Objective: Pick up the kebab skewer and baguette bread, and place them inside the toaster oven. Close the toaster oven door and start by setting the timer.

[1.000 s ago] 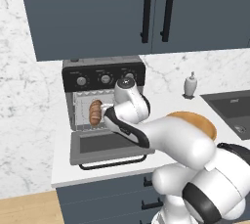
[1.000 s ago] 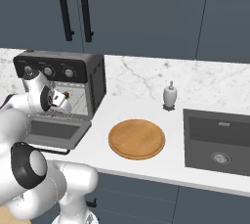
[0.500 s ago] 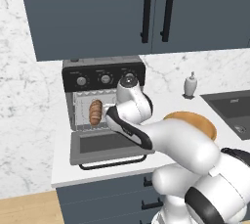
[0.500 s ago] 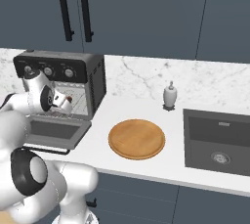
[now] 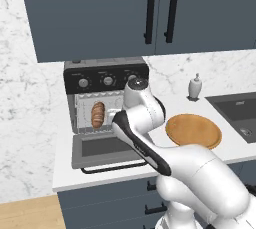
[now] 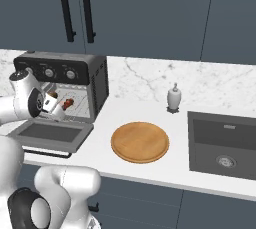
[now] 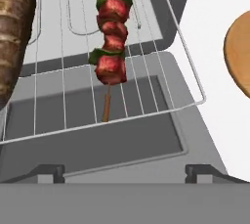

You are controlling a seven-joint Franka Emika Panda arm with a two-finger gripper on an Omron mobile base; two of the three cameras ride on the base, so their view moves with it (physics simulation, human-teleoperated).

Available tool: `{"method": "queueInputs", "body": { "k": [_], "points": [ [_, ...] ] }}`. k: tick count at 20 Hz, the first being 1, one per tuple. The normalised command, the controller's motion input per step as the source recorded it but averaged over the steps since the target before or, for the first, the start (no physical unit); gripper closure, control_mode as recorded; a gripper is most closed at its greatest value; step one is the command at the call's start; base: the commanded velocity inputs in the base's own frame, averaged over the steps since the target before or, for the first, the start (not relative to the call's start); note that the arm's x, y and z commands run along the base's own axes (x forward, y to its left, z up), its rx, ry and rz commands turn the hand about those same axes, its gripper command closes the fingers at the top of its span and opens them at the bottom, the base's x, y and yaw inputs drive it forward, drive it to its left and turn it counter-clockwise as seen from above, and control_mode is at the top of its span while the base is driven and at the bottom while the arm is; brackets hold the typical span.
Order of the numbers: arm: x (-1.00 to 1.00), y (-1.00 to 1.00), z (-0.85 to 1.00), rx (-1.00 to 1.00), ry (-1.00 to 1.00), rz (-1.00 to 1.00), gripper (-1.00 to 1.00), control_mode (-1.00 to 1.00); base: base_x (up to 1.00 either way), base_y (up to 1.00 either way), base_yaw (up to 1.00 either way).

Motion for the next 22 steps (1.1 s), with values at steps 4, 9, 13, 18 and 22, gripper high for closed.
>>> {"method": "queueInputs", "body": {
  "k": [4, 9, 13, 18, 22],
  "points": [
    [-0.54, 0.02, -0.28, 0.07, 0.05, -0.06, -1.00, -1.00, 0.00, 0.00, 0.00],
    [-0.02, 0.06, -0.20, 0.11, 0.00, -0.02, -1.00, -1.00, 0.00, 0.00, 0.00],
    [0.25, 0.07, 0.00, 0.01, 0.03, 0.00, -1.00, -1.00, 0.00, 0.00, 0.00],
    [0.00, 0.18, -0.20, 0.00, 0.00, 0.00, -1.00, -1.00, 0.00, 0.00, 0.00],
    [0.11, 0.17, -0.04, 0.00, 0.10, 0.00, -1.00, -1.00, 0.00, 0.00, 0.00]
  ]
}}
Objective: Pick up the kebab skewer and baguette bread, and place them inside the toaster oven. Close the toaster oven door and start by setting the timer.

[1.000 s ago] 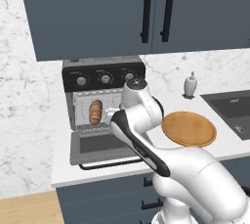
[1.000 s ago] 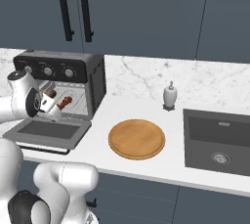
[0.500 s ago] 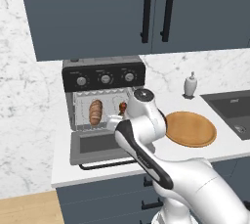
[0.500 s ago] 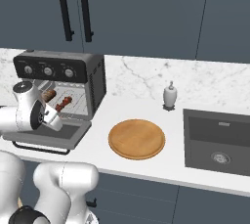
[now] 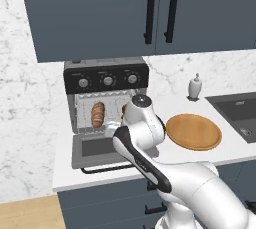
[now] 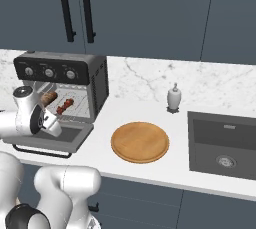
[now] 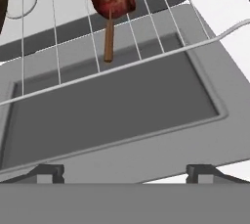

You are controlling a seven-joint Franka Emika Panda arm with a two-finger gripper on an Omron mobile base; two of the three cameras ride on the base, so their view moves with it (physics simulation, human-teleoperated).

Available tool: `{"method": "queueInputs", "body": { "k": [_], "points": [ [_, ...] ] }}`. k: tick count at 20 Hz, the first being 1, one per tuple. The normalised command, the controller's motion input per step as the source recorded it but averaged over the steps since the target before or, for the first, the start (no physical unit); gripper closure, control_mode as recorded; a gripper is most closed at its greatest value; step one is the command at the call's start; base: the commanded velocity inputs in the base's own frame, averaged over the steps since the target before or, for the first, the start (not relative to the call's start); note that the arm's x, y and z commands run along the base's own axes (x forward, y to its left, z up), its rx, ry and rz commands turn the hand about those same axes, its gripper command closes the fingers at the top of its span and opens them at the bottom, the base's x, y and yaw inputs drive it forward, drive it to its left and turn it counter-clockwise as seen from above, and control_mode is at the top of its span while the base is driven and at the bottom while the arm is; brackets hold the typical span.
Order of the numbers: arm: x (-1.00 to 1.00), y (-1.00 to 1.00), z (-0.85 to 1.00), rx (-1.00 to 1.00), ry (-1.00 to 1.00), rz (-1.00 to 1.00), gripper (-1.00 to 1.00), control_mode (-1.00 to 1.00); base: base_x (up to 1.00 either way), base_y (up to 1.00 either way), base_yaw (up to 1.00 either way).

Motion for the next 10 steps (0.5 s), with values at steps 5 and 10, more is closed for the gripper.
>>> {"method": "queueInputs", "body": {
  "k": [5, 10],
  "points": [
    [0.04, 0.02, -0.22, 0.00, 0.10, 0.00, -1.00, -1.00, 0.00, 0.00, 0.00],
    [0.28, 0.00, -0.26, -0.01, 0.02, 0.00, -1.00, -1.00, 0.00, 0.00, 0.00]
  ]
}}
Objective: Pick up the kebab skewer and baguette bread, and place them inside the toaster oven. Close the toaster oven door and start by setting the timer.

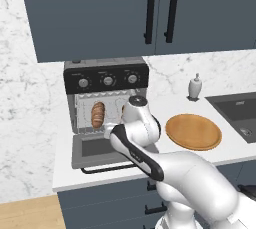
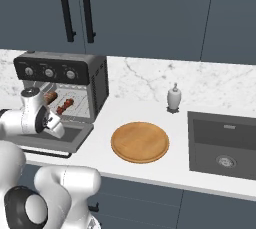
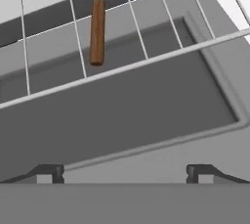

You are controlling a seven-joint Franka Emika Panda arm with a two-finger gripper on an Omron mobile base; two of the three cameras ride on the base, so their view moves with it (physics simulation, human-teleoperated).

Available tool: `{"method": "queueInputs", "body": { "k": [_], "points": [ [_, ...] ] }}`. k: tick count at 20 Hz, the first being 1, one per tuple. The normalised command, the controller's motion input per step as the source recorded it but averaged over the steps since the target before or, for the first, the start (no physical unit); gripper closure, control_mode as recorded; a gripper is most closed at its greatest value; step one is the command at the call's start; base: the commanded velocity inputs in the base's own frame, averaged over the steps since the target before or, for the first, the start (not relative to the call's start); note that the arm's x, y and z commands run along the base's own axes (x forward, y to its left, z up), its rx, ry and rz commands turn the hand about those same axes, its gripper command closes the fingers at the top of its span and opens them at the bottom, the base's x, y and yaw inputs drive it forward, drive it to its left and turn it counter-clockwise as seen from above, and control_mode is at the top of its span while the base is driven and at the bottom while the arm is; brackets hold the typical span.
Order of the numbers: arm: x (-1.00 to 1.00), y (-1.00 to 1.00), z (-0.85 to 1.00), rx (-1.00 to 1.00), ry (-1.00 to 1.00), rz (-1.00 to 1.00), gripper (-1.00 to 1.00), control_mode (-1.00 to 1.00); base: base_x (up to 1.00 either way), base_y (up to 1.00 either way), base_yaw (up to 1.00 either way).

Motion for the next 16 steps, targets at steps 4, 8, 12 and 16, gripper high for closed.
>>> {"method": "queueInputs", "body": {
  "k": [4, 8, 12, 16],
  "points": [
    [0.17, 0.01, -0.09, -0.03, 0.00, 0.00, -1.00, -1.00, 0.00, 0.00, 0.00],
    [0.28, 0.00, -0.04, 0.00, 0.00, 0.00, -1.00, -1.00, 0.00, 0.00, 0.00],
    [0.32, 0.00, -0.02, 0.00, 0.00, -0.01, -1.00, -1.00, 0.00, 0.00, 0.00],
    [0.32, 0.00, -0.16, 0.00, 0.01, -0.02, -1.00, -1.00, 0.00, 0.00, 0.00]
  ]
}}
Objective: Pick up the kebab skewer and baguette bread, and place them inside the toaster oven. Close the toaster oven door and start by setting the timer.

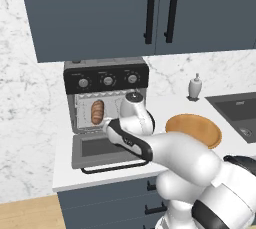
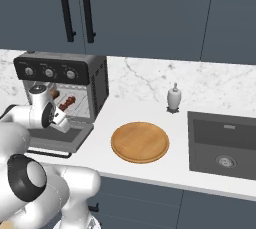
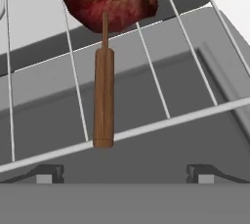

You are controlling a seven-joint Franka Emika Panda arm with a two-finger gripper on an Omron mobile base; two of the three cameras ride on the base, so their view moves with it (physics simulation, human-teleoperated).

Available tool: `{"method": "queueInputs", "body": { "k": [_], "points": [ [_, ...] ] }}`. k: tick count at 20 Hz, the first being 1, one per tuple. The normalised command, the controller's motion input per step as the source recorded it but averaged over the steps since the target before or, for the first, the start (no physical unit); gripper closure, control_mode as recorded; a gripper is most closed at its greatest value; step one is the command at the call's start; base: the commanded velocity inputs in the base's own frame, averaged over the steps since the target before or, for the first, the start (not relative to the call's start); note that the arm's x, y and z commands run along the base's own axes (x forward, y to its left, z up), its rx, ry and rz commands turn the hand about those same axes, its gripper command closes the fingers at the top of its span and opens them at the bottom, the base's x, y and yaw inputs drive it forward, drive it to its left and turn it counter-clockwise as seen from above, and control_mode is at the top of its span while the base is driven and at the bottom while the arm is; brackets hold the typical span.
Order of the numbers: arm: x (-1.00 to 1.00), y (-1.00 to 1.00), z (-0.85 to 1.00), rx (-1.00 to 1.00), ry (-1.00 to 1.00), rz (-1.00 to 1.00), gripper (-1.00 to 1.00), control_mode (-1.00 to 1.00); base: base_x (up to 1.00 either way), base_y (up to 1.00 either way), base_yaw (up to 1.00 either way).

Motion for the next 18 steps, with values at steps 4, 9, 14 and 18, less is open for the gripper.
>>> {"method": "queueInputs", "body": {
  "k": [4, 9, 14, 18],
  "points": [
    [0.25, 0.00, -0.14, 0.00, 0.01, -0.01, -1.00, -1.00, 0.00, 0.00, 0.00],
    [0.17, 0.00, -0.03, 0.00, 0.00, -0.04, -1.00, -1.00, 0.00, 0.00, 0.00],
    [0.11, 0.00, 0.00, 0.00, 0.01, -0.11, -1.00, -1.00, 0.00, 0.00, 0.00],
    [0.25, 0.00, -0.01, -0.01, 0.00, -0.14, -1.00, -1.00, 0.00, 0.00, 0.00]
  ]
}}
